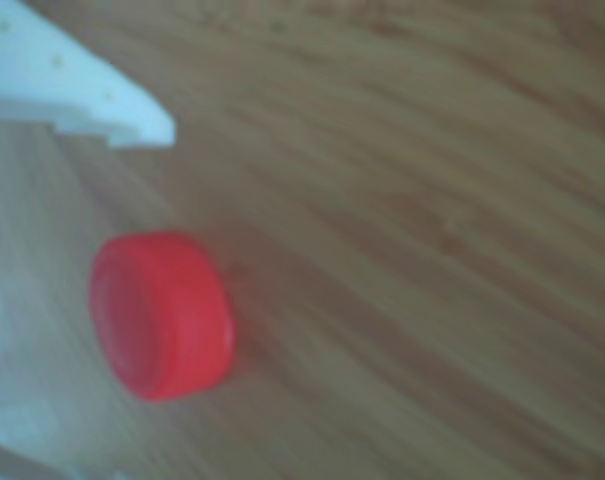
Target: Grasp a red cap and put it in the cup.
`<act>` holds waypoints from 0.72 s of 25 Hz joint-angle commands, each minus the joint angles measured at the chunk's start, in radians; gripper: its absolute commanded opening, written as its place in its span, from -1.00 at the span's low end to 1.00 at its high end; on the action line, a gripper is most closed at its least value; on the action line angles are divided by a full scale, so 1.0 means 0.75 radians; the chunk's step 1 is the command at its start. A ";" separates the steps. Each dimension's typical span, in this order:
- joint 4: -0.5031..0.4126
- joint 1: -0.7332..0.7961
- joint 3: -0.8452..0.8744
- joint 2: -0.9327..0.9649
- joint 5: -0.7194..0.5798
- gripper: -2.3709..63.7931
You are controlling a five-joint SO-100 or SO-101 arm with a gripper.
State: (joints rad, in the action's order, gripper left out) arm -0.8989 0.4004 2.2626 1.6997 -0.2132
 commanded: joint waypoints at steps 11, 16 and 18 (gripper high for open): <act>-0.008 -0.045 -0.059 -0.086 0.006 0.41; -0.004 -0.047 -0.055 -0.076 0.006 0.41; -0.002 -0.049 -0.051 -0.074 0.006 0.41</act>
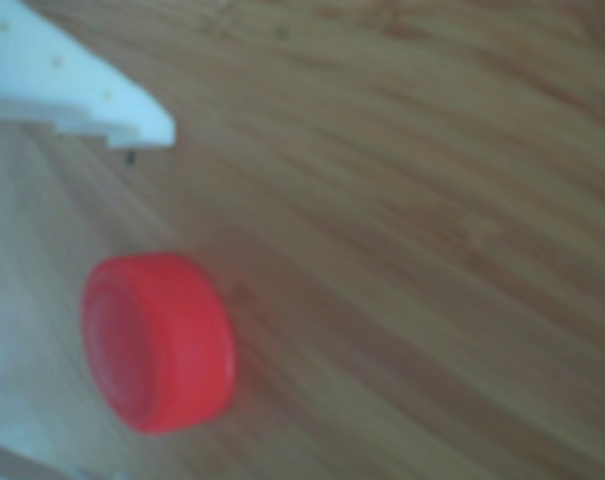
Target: Grasp a red cap and put it in the cup.
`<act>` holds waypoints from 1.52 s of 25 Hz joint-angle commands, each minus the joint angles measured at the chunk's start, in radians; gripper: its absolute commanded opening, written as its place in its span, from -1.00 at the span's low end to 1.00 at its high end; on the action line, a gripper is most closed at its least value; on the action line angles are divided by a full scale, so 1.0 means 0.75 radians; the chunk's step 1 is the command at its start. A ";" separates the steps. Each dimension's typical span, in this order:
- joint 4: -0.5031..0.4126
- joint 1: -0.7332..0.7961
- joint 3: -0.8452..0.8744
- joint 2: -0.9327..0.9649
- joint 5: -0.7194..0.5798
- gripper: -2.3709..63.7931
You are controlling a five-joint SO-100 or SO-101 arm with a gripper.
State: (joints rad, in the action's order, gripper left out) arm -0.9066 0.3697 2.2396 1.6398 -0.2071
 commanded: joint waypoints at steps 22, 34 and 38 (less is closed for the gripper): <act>0.025 -0.008 -0.092 0.043 -0.016 -0.94; -0.350 -0.172 -0.464 0.370 -0.018 -0.94; -0.499 -0.258 -0.603 0.483 -0.018 -0.94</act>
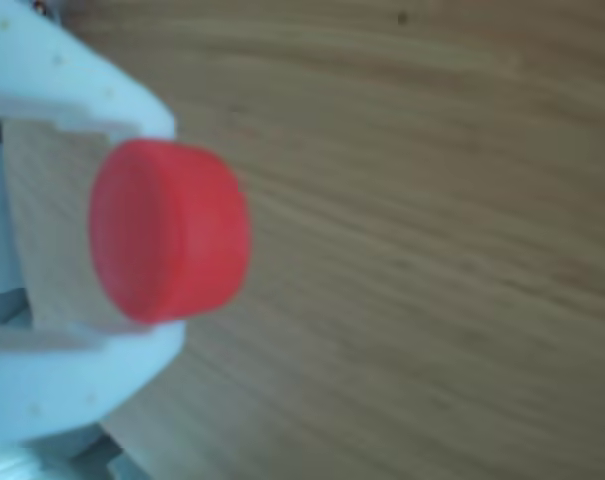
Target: Grasp a red cap and put it in the cup.
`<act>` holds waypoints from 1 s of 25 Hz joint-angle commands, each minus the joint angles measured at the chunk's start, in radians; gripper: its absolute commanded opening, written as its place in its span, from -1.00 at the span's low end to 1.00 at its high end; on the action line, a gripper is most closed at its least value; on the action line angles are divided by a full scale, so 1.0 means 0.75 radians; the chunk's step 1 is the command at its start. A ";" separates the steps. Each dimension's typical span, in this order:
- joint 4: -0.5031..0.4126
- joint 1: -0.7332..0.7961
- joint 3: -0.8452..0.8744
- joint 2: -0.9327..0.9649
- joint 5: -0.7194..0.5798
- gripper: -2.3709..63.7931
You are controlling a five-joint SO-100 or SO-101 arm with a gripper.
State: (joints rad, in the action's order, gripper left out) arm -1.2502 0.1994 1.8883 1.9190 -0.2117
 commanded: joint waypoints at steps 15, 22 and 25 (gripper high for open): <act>-0.254 -0.654 -0.297 0.657 -0.029 -0.94; -0.245 -0.914 -0.160 0.787 -0.147 -0.94; -0.223 -0.984 -0.084 0.796 -0.157 -0.94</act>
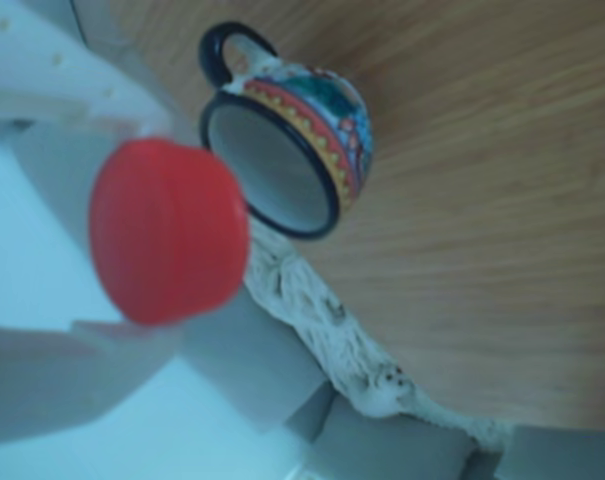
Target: Grasp a red cap and put it in the cup.
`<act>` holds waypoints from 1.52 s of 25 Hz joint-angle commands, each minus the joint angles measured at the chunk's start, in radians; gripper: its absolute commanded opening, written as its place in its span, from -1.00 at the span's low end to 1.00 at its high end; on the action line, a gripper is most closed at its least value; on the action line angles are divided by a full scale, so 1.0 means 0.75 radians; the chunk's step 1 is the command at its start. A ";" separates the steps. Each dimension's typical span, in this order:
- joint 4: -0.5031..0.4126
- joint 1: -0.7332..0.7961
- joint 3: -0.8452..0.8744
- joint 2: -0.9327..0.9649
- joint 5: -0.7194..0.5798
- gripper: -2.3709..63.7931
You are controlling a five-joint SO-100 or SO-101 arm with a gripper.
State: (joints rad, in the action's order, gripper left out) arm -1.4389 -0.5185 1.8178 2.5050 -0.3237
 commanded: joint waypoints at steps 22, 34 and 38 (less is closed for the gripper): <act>0.395 -0.470 0.092 -0.211 -0.014 -0.94; 0.481 -0.475 -0.256 -0.683 -0.004 -0.94; 0.532 -0.475 -0.272 -0.816 -0.006 -0.94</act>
State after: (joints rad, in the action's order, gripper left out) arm -1.0630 -0.8698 1.6766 1.9159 -0.3298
